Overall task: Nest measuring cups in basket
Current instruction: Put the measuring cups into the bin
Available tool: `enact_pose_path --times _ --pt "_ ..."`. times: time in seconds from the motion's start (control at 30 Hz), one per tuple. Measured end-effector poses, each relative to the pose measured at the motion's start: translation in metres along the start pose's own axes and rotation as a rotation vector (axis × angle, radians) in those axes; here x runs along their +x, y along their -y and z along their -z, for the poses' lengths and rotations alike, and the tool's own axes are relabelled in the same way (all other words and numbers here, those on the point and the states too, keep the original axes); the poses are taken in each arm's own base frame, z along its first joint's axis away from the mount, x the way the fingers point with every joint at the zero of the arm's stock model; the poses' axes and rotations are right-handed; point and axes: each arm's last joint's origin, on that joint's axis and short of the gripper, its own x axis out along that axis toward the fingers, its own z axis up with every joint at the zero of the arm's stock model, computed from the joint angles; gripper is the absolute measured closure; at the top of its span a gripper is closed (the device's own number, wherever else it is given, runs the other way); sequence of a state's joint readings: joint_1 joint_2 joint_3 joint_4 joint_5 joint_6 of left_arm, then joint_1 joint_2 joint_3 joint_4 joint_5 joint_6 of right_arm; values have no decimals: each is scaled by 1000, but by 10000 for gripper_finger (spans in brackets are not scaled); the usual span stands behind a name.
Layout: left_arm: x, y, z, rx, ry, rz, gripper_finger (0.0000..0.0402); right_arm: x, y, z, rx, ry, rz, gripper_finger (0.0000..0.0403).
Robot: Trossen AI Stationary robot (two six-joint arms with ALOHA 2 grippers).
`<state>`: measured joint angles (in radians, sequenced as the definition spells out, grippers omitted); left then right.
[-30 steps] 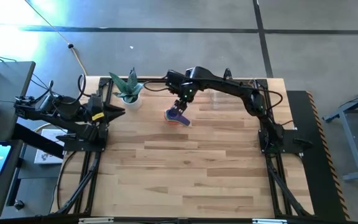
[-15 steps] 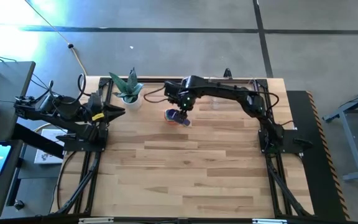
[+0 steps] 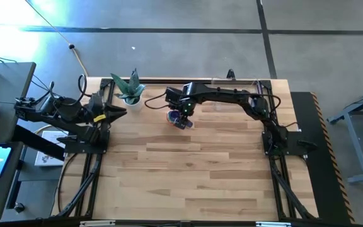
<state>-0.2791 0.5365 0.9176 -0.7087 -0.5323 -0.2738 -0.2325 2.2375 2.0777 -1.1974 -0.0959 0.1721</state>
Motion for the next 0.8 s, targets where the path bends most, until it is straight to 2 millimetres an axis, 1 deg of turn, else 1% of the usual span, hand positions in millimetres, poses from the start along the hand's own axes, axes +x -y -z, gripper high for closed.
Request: enact_pose_path --times 0.13,0.3,0.53,0.6,0.8 --pt "0 -1 0 -37 11 -37 355 0 0 -2 -25 24 0 161" --pt "0 -2 0 -39 17 -56 355 0 -1 -2 -24 23 0 161" --pt "0 -2 0 -40 17 -58 355 9 -8 -1 -42 -5 0 161" --pt "0 -2 0 -40 17 -58 355 15 -10 0 -47 -22 8 161" --pt "0 -2 0 -39 17 -59 355 24 -10 -1 -44 -32 40 161"
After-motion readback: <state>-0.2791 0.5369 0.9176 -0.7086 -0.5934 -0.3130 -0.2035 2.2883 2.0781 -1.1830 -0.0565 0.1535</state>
